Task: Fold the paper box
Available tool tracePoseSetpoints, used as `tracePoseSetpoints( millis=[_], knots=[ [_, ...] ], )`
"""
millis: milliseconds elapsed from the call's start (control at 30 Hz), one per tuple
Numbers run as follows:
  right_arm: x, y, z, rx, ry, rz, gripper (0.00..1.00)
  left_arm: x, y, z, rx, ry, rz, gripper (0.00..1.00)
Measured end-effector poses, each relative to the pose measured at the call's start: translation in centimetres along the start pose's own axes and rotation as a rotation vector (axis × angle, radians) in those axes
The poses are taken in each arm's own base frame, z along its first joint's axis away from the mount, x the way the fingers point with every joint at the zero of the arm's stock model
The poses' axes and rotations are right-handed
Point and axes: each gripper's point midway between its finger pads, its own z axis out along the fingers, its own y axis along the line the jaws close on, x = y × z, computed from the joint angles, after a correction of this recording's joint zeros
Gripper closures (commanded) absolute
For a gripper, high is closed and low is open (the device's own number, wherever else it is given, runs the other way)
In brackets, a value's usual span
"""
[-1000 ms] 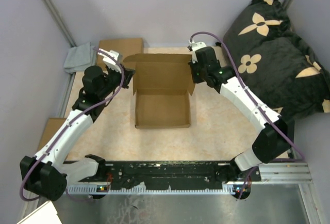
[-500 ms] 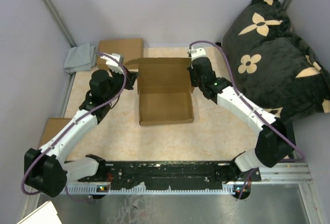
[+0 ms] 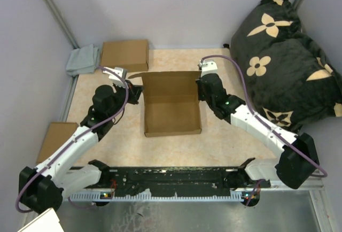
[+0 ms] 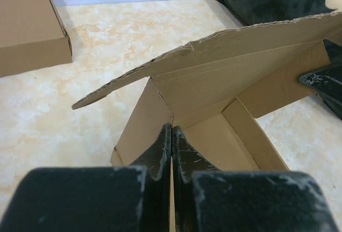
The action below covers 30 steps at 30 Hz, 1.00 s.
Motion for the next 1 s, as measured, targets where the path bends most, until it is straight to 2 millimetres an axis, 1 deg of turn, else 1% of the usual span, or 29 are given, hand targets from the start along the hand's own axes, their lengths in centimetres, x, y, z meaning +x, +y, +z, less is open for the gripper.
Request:
tracePoseSetpoints(
  millis=[233, 467, 567, 700, 767, 833, 933, 1000],
  knots=[
    [0.2, 0.5, -0.3, -0.003, -0.006, 0.028, 1.00, 1.0, -0.1, -0.5, -0.013, 0.008, -0.017, 1.00],
    [0.3, 0.7, -0.4, 0.006, -0.005, 0.025, 0.99, 1.3, -0.2, -0.5, -0.025, 0.016, -0.018, 1.00],
    [0.4, 1.0, -0.6, 0.007, -0.005, 0.022, 0.99, 1.7, -0.1, -0.9, -0.033, 0.029, -0.017, 1.00],
    [1.5, 1.2, -1.5, -0.007, -0.002, 0.027, 0.98, 2.3, -0.1, -1.5, -0.040, 0.049, -0.020, 1.00],
    [2.3, 1.4, -2.0, -0.017, 0.005, 0.032, 0.97, 2.8, -0.1, -1.9, -0.047, 0.072, -0.027, 0.96],
    [3.2, 1.6, -2.4, -0.028, 0.017, 0.037, 0.93, 3.6, -0.1, -2.3, -0.056, 0.103, -0.040, 0.88],
    [5.2, 2.2, -2.9, -0.056, 0.049, 0.056, 0.74, 4.8, -0.1, -3.1, -0.066, 0.151, -0.070, 0.73],
    [7.3, 2.7, -3.3, -0.091, 0.097, 0.069, 0.60, 5.7, -0.3, -4.0, -0.064, 0.181, -0.100, 0.66]
  ],
)
